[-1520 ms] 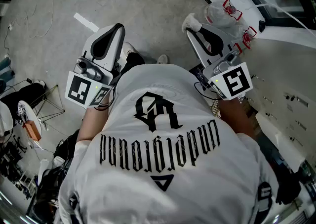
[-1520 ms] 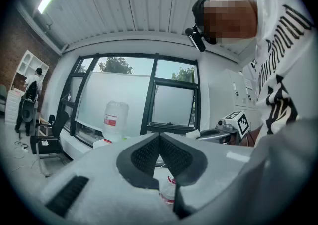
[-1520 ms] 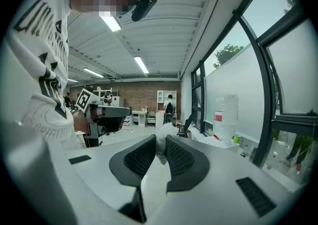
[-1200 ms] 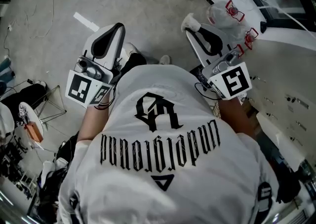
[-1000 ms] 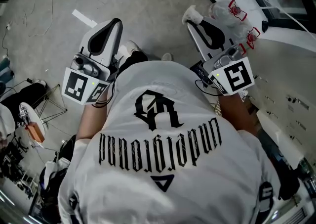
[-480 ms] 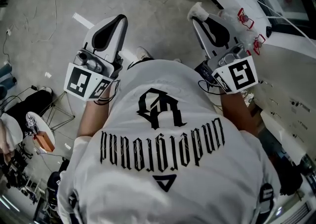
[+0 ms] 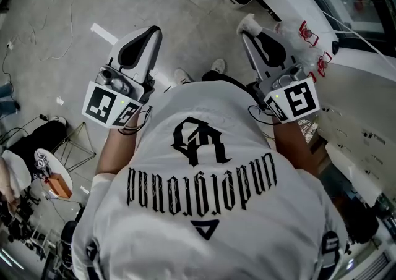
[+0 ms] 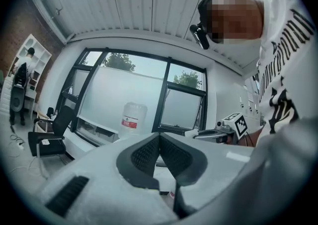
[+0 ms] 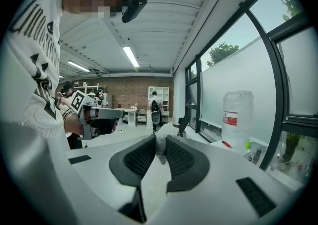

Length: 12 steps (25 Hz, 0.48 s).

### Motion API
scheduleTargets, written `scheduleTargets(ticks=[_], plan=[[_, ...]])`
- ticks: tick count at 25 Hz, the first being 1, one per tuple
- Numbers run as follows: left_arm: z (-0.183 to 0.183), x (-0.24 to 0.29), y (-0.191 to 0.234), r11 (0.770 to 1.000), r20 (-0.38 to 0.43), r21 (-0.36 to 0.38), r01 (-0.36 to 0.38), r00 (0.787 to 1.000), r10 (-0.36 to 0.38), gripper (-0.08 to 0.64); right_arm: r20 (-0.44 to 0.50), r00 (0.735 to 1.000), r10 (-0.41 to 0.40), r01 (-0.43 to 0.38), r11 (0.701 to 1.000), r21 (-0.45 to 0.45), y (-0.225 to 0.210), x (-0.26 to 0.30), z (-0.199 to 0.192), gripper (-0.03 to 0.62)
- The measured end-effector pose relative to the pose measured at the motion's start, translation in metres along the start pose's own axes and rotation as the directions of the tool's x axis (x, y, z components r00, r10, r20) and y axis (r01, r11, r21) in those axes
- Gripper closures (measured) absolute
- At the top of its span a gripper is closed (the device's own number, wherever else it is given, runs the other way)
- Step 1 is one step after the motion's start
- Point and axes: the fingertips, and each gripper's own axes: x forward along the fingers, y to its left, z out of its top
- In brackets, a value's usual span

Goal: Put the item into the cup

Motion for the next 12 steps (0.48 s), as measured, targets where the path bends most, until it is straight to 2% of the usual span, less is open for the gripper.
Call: scheduleTargets(ticks=[4,12], plan=[[-0.003,0.004,0.013,1.0,-0.004,-0.013,-0.024,1.0,0.024,0.545,-0.004,1.0,0.012,-0.012,1.0,0.003,-0.011,0.014,-0.001,0.525],[-0.007,0.023,0.042,0.993,-0.028,-0.002,-0.121,0.992,0.121,0.545,-0.004,0.996,0.094,-0.094,0.996,0.009,-0.047,0.055,-0.007,0.525]])
